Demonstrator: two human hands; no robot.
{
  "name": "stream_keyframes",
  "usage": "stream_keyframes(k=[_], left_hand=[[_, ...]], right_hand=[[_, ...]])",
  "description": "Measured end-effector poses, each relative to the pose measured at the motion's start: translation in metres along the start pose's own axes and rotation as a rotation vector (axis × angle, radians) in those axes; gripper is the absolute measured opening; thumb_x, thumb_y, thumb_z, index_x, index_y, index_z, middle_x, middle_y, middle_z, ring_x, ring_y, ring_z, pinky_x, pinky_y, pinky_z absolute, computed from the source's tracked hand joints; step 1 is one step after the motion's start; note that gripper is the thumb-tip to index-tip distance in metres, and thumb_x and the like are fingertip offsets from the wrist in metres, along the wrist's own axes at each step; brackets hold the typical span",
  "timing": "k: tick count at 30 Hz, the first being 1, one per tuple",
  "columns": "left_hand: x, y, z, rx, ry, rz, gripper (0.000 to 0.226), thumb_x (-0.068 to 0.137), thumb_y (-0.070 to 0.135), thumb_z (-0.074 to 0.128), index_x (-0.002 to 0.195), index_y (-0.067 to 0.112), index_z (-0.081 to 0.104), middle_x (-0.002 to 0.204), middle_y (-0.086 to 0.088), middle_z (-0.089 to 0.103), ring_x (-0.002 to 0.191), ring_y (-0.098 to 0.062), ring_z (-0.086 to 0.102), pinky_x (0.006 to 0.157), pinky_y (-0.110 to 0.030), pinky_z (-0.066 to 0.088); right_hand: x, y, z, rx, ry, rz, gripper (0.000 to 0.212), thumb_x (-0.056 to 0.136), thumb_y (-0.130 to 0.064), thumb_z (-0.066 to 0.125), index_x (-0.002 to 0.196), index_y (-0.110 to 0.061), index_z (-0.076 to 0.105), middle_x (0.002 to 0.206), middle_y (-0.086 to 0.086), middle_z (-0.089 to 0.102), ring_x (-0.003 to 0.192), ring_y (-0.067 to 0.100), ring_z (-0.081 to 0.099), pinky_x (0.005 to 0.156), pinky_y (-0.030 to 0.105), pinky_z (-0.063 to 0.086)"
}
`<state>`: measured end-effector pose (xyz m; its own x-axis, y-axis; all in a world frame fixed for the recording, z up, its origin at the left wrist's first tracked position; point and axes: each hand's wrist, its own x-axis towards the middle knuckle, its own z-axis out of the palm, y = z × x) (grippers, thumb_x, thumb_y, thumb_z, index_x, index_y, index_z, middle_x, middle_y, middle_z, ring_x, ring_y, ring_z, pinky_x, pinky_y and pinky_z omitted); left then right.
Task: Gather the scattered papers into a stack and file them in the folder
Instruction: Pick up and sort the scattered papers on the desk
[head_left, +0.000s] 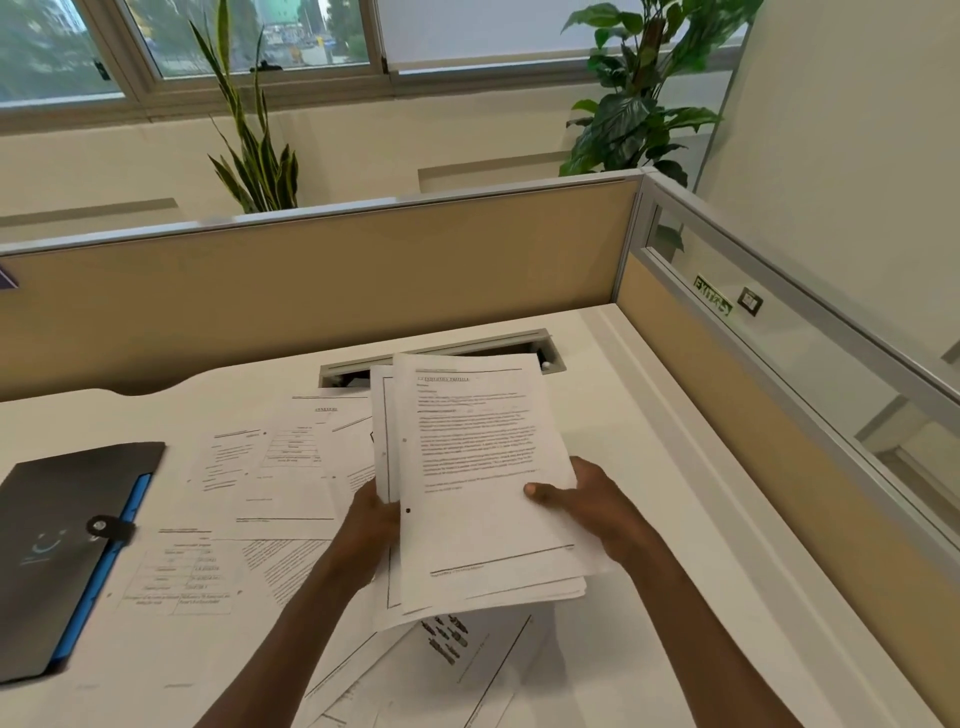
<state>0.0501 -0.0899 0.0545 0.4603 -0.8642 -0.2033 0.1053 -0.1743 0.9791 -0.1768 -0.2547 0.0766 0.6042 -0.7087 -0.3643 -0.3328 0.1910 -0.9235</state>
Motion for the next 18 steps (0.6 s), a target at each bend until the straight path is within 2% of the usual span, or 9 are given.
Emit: stream_keyframes(k=[2,3,5,6,8,10,12,14,18], left_hand=[[-0.002,0.009,0.012,0.055,0.062,-0.05,0.021,0.096,0.042,0.053,0.1,0.038,0.074,0.098,0.003,0.078,0.089,-0.02,0.075,0.062,-0.026,0.06],[-0.003,0.016,0.018,0.056,0.115,-0.079,0.034,0.096,0.058,0.041,0.093,0.046,0.073,0.091,0.009,0.078,0.083,-0.014,0.076,0.057,-0.022,0.058],[-0.004,0.026,0.027,0.006,0.155,-0.061,0.052,0.083,0.079,0.027,0.089,0.053,0.072,0.089,0.018,0.077,0.079,-0.004,0.074,0.054,-0.018,0.056],[-0.003,0.03,0.03,-0.011,0.146,-0.005,0.055,0.077,0.083,0.032,0.094,0.05,0.073,0.093,0.018,0.077,0.083,-0.003,0.074,0.057,-0.017,0.057],[-0.003,0.037,0.034,-0.002,0.147,0.113,0.052,0.07,0.077,0.06,0.106,0.04,0.07,0.104,0.013,0.076,0.094,-0.009,0.073,0.068,-0.023,0.059],[-0.003,0.039,0.035,0.007,0.199,0.177,0.05,0.064,0.06,0.081,0.108,0.037,0.07,0.106,0.011,0.076,0.097,-0.014,0.073,0.073,-0.032,0.06],[-0.002,0.036,0.035,0.011,0.262,0.197,0.051,0.06,0.053,0.087,0.107,0.039,0.071,0.104,0.012,0.076,0.095,-0.013,0.073,0.073,-0.034,0.061],[-0.004,0.03,0.034,0.008,0.283,0.209,0.052,0.056,0.051,0.089,0.104,0.04,0.072,0.104,0.011,0.076,0.094,-0.013,0.073,0.072,-0.034,0.061],[-0.013,0.004,0.035,0.02,0.289,0.138,0.05,0.053,0.045,0.093,0.099,0.041,0.072,0.1,0.011,0.077,0.09,-0.011,0.074,0.069,-0.029,0.061]], right_hand=[[0.001,-0.004,0.005,0.046,0.02,-0.057,0.037,0.074,-0.022,0.081,0.109,-0.023,0.068,0.107,-0.007,0.075,0.098,0.015,0.071,0.089,0.035,0.056],[0.001,-0.005,0.009,0.051,0.074,-0.089,0.034,0.075,-0.017,0.08,0.108,-0.023,0.069,0.107,-0.005,0.074,0.097,0.016,0.071,0.088,0.035,0.057],[0.001,-0.007,0.016,0.049,0.196,-0.16,0.034,0.077,-0.011,0.078,0.109,-0.021,0.068,0.108,-0.002,0.073,0.094,0.016,0.07,0.083,0.035,0.058],[0.001,-0.007,0.018,0.053,0.245,-0.197,0.036,0.077,-0.011,0.078,0.11,-0.02,0.067,0.106,-0.002,0.073,0.093,0.016,0.07,0.081,0.034,0.059],[0.0,-0.006,0.019,0.1,0.308,-0.254,0.036,0.076,-0.01,0.078,0.108,-0.021,0.067,0.1,-0.007,0.074,0.088,0.012,0.071,0.076,0.028,0.059],[0.0,-0.005,0.02,0.152,0.33,-0.307,0.033,0.075,-0.006,0.079,0.098,-0.027,0.068,0.088,-0.015,0.075,0.08,0.002,0.07,0.068,0.016,0.056],[-0.001,-0.004,0.022,0.163,0.328,-0.35,0.033,0.076,-0.003,0.078,0.091,-0.031,0.069,0.084,-0.018,0.075,0.079,-0.002,0.069,0.066,0.012,0.054],[0.0,0.0,0.024,0.148,0.317,-0.363,0.032,0.076,-0.004,0.078,0.088,-0.032,0.068,0.084,-0.014,0.075,0.079,-0.001,0.068,0.067,0.014,0.055],[0.001,0.02,0.034,0.121,0.271,-0.264,0.032,0.068,-0.01,0.086,0.087,-0.028,0.069,0.087,-0.006,0.075,0.079,0.003,0.069,0.063,0.016,0.054]])
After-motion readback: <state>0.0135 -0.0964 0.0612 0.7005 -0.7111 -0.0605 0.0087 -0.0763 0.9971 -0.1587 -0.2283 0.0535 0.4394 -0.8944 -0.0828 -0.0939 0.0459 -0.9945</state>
